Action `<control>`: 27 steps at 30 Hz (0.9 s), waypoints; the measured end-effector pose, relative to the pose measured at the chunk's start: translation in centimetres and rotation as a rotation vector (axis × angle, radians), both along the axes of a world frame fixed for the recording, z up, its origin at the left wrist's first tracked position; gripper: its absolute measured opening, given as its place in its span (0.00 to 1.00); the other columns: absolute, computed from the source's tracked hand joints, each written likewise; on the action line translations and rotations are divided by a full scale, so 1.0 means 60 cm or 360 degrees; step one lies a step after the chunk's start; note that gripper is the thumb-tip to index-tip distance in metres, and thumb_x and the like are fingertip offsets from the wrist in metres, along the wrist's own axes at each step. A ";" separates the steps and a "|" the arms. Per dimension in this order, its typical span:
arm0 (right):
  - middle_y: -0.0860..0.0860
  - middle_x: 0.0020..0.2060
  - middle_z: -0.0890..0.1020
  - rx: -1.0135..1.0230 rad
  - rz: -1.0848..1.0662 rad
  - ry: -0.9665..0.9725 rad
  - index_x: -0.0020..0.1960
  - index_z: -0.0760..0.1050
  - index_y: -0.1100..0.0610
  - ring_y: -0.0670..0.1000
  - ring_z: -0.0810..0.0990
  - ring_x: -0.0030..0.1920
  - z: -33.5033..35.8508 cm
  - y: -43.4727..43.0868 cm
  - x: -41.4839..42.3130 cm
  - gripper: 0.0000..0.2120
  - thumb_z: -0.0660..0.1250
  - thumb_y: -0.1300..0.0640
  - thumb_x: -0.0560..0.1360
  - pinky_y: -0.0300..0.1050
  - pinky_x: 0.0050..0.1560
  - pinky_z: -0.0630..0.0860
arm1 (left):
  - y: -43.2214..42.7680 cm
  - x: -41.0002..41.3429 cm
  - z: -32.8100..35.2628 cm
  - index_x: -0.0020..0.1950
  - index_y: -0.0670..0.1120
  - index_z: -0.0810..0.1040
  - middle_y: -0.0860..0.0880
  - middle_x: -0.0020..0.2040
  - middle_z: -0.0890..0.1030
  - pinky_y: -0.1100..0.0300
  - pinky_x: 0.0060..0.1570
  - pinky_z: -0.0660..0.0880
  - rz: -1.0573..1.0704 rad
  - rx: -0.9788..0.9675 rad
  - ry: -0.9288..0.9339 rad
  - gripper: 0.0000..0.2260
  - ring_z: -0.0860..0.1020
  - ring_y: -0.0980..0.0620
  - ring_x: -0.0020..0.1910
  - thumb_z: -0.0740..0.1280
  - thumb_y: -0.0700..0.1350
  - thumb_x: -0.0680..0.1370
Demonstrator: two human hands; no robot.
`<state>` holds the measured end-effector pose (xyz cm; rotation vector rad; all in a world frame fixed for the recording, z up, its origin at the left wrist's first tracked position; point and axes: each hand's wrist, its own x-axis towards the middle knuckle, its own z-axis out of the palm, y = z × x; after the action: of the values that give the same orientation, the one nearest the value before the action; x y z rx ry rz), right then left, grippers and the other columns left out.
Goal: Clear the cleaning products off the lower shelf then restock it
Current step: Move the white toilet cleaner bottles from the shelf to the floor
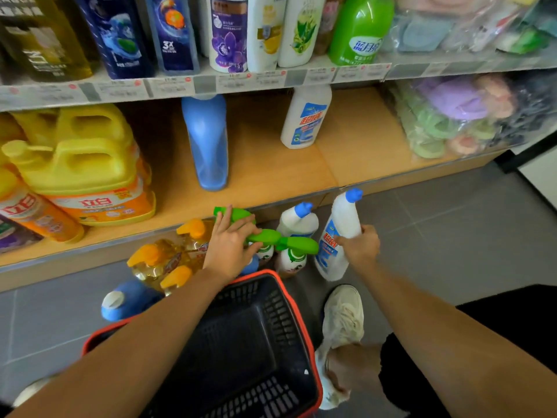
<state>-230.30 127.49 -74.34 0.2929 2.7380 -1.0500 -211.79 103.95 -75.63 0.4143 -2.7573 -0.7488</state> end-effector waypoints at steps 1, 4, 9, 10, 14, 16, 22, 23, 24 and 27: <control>0.61 0.58 0.81 -0.0056 -0.0033 -0.0004 0.63 0.73 0.62 0.62 0.80 0.58 -0.012 -0.001 0.005 0.32 0.83 0.58 0.64 0.57 0.56 0.77 | -0.001 0.000 -0.003 0.55 0.44 0.85 0.44 0.67 0.80 0.35 0.76 0.53 0.0003 0.0005 0.0015 0.13 0.59 0.31 0.78 0.78 0.46 0.73; 0.61 0.58 0.80 -0.0273 -0.0084 0.0014 0.62 0.70 0.63 0.62 0.80 0.58 -0.039 -0.003 0.032 0.31 0.82 0.60 0.65 0.57 0.57 0.77 | -0.001 -0.002 -0.007 0.54 0.44 0.84 0.45 0.66 0.80 0.36 0.76 0.53 -0.0001 -0.0003 0.0025 0.13 0.59 0.31 0.78 0.78 0.46 0.72; 0.56 0.54 0.80 -0.0374 0.0148 -0.0074 0.58 0.71 0.59 0.56 0.80 0.55 -0.050 0.009 0.053 0.28 0.83 0.57 0.65 0.57 0.54 0.80 | -0.001 -0.005 -0.005 0.58 0.49 0.83 0.49 0.66 0.80 0.37 0.74 0.60 0.0051 -0.0063 -0.0056 0.14 0.62 0.35 0.77 0.76 0.49 0.73; 0.55 0.53 0.80 -0.0357 0.0177 -0.0115 0.57 0.72 0.59 0.56 0.81 0.54 -0.048 0.016 0.051 0.27 0.82 0.57 0.65 0.56 0.54 0.80 | 0.000 -0.006 -0.003 0.59 0.52 0.83 0.51 0.66 0.80 0.37 0.71 0.63 0.0075 -0.0098 -0.0074 0.15 0.64 0.37 0.77 0.75 0.52 0.73; 0.57 0.58 0.82 -0.0299 0.0332 -0.0320 0.61 0.75 0.60 0.56 0.82 0.57 -0.021 0.041 0.026 0.25 0.79 0.62 0.68 0.54 0.58 0.79 | -0.009 -0.030 0.008 0.55 0.56 0.83 0.53 0.62 0.81 0.42 0.63 0.65 0.0208 -0.0168 -0.0071 0.13 0.71 0.41 0.69 0.73 0.59 0.73; 0.54 0.62 0.79 -0.0315 0.0313 -0.0276 0.72 0.68 0.59 0.55 0.79 0.61 0.010 0.034 0.006 0.32 0.75 0.65 0.71 0.49 0.56 0.76 | -0.022 -0.047 0.013 0.57 0.56 0.82 0.52 0.65 0.79 0.43 0.63 0.63 0.0270 -0.0130 -0.0128 0.15 0.71 0.43 0.68 0.72 0.60 0.74; 0.51 0.57 0.79 -0.0372 0.0377 0.0147 0.65 0.76 0.54 0.51 0.78 0.56 0.108 -0.040 -0.078 0.23 0.74 0.62 0.72 0.39 0.51 0.71 | -0.067 -0.089 0.016 0.72 0.55 0.73 0.49 0.78 0.66 0.42 0.70 0.64 0.0177 -0.0041 -0.0363 0.30 0.63 0.42 0.76 0.63 0.69 0.75; 0.50 0.56 0.80 -0.0367 0.0422 0.0160 0.63 0.77 0.54 0.49 0.79 0.54 0.118 -0.058 -0.096 0.21 0.75 0.60 0.72 0.37 0.49 0.71 | -0.070 -0.093 0.015 0.73 0.56 0.72 0.50 0.79 0.65 0.43 0.71 0.63 0.0152 -0.0045 -0.0424 0.32 0.62 0.43 0.76 0.60 0.72 0.75; 0.51 0.56 0.80 -0.0364 0.0474 0.0156 0.63 0.77 0.55 0.48 0.79 0.52 0.124 -0.077 -0.114 0.21 0.76 0.58 0.72 0.37 0.48 0.72 | -0.071 -0.095 0.012 0.74 0.58 0.71 0.52 0.79 0.65 0.44 0.71 0.63 0.0133 -0.0095 -0.0476 0.34 0.61 0.45 0.77 0.56 0.75 0.74; 0.52 0.58 0.81 -0.0351 0.0578 0.0078 0.66 0.76 0.56 0.51 0.79 0.57 0.123 -0.141 -0.168 0.25 0.78 0.54 0.72 0.42 0.55 0.75 | -0.066 -0.090 -0.002 0.70 0.60 0.75 0.56 0.75 0.71 0.47 0.65 0.66 0.0138 -0.0340 -0.0440 0.37 0.67 0.48 0.74 0.47 0.78 0.71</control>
<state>-240.38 119.01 -66.96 -0.2571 2.5463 -1.2449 -217.17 99.97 -75.72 0.6287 -3.0097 -0.3953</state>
